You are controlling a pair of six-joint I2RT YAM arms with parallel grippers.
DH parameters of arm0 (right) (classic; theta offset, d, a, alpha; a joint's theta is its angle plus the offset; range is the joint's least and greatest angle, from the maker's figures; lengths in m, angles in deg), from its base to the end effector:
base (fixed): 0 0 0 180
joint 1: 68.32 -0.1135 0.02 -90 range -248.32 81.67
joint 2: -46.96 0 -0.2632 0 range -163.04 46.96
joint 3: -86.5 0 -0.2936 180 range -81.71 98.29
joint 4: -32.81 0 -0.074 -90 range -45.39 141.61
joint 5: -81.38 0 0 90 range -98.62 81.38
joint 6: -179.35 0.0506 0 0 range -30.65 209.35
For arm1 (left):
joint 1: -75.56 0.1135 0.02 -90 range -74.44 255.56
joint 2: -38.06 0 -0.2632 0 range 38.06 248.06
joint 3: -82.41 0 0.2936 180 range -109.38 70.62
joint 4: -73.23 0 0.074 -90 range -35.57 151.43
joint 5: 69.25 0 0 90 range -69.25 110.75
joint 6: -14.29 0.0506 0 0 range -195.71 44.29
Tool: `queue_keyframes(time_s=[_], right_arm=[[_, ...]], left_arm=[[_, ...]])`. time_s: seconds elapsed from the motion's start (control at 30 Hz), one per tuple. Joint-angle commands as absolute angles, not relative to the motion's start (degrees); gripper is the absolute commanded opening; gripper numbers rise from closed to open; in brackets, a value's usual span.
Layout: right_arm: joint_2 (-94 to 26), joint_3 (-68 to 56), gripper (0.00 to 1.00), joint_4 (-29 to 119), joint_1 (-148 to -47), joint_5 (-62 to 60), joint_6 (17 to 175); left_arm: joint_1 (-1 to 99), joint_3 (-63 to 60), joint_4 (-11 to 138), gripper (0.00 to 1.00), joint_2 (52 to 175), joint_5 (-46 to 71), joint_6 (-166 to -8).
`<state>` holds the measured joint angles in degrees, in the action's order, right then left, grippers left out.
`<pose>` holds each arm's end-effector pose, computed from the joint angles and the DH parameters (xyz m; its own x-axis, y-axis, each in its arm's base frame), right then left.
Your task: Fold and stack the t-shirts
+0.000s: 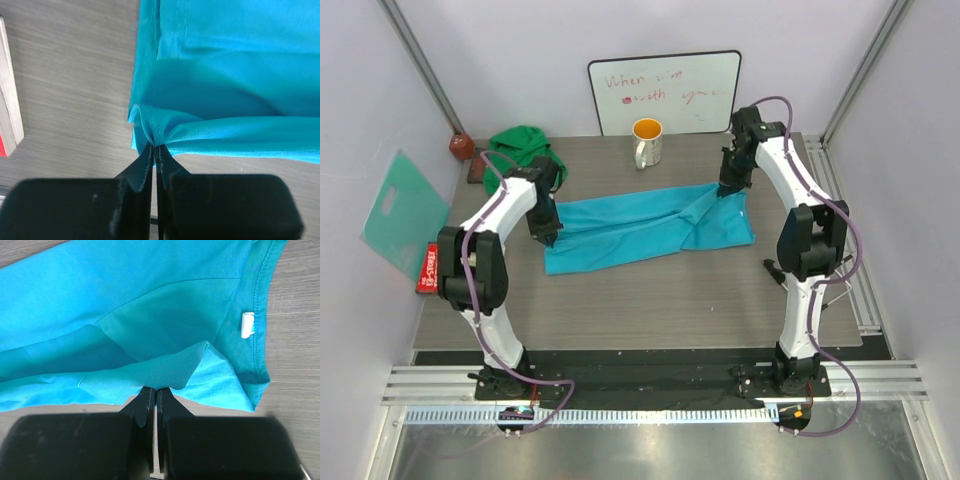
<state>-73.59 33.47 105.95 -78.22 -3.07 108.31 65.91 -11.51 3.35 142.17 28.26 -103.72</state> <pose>0.4865 0.0899 0.2588 -0.9236 0.1671 -0.3449 0.0966 0.9724 0.2124 0.3901 -0.0596 0.1945 -0.9249 -0.3150 -0.2127 -0.3289 0.9438 0.0327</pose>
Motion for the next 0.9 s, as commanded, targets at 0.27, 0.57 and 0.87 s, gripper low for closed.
queue_keyframes(time_s=[0.27,0.57,0.87], right_arm=[[-76.7,36.9,0.01,105.9,-78.1,-4.3,107.5],[-78.7,37.2,0.01,105.2,-78.1,-5.5,107.4],[-79.3,37.4,0.01,105.0,-78.1,-6.3,107.5]], left_arm=[[66.9,-21.1,1.8,0.00,147.2,33.8,-102.7],[66.9,-22.0,1.4,0.00,149.6,34.8,-101.7],[67.1,-24.1,2.7,0.00,151.6,36.6,-100.8]])
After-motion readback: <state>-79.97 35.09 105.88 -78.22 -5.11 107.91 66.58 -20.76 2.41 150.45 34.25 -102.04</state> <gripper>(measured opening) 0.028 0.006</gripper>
